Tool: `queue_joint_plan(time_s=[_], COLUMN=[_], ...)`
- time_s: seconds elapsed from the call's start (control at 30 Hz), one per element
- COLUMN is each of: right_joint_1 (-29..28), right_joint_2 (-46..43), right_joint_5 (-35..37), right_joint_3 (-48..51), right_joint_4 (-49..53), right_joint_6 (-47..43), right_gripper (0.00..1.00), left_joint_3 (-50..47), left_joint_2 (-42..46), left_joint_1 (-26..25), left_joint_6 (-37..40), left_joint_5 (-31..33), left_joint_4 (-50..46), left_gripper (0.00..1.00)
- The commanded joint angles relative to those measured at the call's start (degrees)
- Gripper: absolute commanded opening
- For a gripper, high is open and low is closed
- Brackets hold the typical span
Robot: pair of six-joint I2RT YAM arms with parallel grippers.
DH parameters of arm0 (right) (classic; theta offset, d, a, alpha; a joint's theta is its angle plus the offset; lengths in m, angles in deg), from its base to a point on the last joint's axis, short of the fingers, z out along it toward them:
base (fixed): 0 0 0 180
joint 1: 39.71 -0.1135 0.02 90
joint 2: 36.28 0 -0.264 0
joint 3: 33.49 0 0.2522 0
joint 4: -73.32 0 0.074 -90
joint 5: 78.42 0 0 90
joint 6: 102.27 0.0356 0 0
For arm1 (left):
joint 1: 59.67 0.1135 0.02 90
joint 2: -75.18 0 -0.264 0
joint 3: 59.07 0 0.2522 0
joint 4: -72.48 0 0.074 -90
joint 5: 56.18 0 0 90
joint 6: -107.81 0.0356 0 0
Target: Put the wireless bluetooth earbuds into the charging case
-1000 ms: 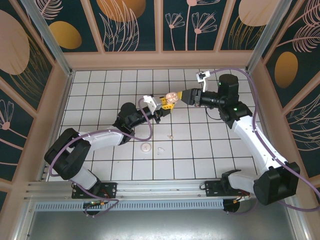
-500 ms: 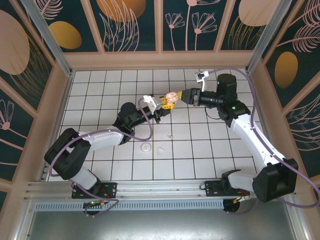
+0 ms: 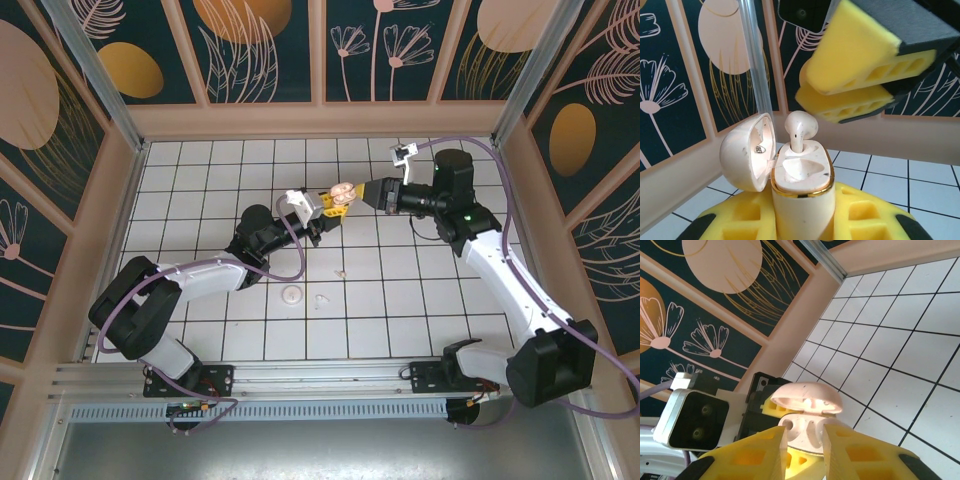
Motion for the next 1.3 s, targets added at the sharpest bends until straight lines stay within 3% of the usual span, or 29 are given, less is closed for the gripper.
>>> queue_joint_plan(time_s=[0.0, 0.27, 0.8, 1.27], right_joint_1=[-1.05, -1.59, 1.28, 0.06], right_joint_2=[-1.77, -2.45, -2.39, 0.14], right_joint_5=[-0.78, -0.15, 1.39, -0.70], right_joint_3=[1.10, 1.47, 1.44, 1.10], right_joint_4=[-0.64, -1.07, -1.80, -3.04], right_joint_6=[0.99, 1.46, 2.77, 3.22], right_gripper=[0.25, 0.25, 0.45, 0.40], left_joint_3=[1.16, 1.23, 1.43, 1.38], left_joint_2=[0.74, 0.79, 0.87, 0.70], left_joint_1=[0.02, 0.02, 0.02, 0.02], left_joint_6=[-0.48, -0.54, -0.54, -0.83], left_joint_5=[1.14, 1.01, -0.22, -0.34], left_joint_4=[1.38, 1.73, 1.92, 2.57], left_gripper=[0.14, 0.14, 0.13, 0.13])
